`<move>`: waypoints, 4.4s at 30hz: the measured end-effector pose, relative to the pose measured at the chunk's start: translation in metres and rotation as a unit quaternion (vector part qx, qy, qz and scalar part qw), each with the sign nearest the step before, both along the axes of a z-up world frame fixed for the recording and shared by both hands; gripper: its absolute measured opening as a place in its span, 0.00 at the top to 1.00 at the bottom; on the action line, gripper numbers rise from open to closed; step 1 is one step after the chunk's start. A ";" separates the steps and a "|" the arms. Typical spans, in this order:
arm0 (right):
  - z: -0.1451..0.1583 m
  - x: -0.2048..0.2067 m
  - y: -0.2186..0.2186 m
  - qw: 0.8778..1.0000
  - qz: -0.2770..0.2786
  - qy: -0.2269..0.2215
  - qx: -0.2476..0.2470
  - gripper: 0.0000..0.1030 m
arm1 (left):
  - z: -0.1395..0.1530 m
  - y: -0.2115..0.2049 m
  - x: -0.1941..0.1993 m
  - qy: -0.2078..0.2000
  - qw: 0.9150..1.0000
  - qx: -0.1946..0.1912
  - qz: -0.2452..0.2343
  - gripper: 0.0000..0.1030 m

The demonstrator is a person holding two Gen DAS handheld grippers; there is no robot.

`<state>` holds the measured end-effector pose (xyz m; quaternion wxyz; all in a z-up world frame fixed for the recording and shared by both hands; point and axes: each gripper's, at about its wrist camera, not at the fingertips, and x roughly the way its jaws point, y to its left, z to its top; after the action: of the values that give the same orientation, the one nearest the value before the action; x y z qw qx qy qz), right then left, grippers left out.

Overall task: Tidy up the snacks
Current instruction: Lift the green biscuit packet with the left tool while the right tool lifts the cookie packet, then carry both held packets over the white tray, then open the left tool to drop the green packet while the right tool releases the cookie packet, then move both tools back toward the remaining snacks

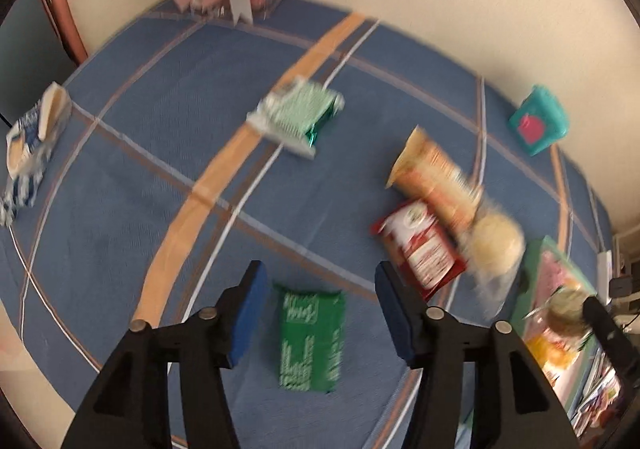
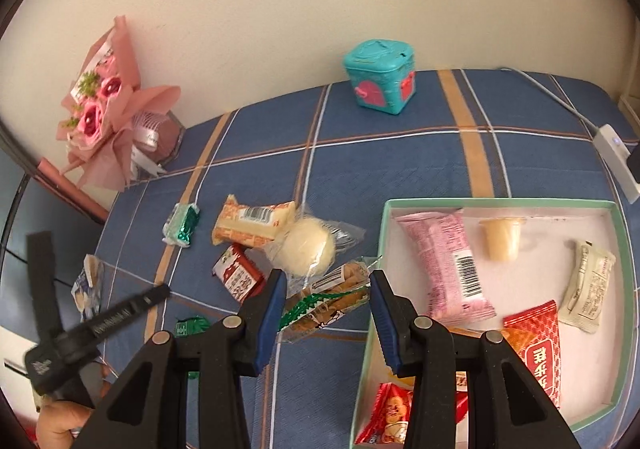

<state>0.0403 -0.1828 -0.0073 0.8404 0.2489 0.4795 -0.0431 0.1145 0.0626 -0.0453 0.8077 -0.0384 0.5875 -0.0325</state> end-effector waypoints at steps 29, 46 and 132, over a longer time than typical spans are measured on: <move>-0.001 -0.008 0.041 0.999 0.041 0.015 -0.026 0.56 | -0.010 -0.009 -0.020 -0.005 1.000 -0.013 -0.021 0.60; 0.029 -0.047 -0.044 0.998 -0.056 -0.026 -0.010 0.56 | 0.055 -0.120 -0.051 -0.083 0.986 -0.044 -0.141 0.60; -0.035 -0.048 -0.090 0.991 -0.094 0.079 -0.056 0.50 | 0.027 -0.134 -0.034 -0.043 0.992 -0.013 -0.122 0.54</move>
<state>-0.0077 -0.2727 -0.0422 0.8050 0.2409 0.5154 -0.1684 0.0800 -0.0719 -0.0187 0.8216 0.0245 0.5522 -0.1399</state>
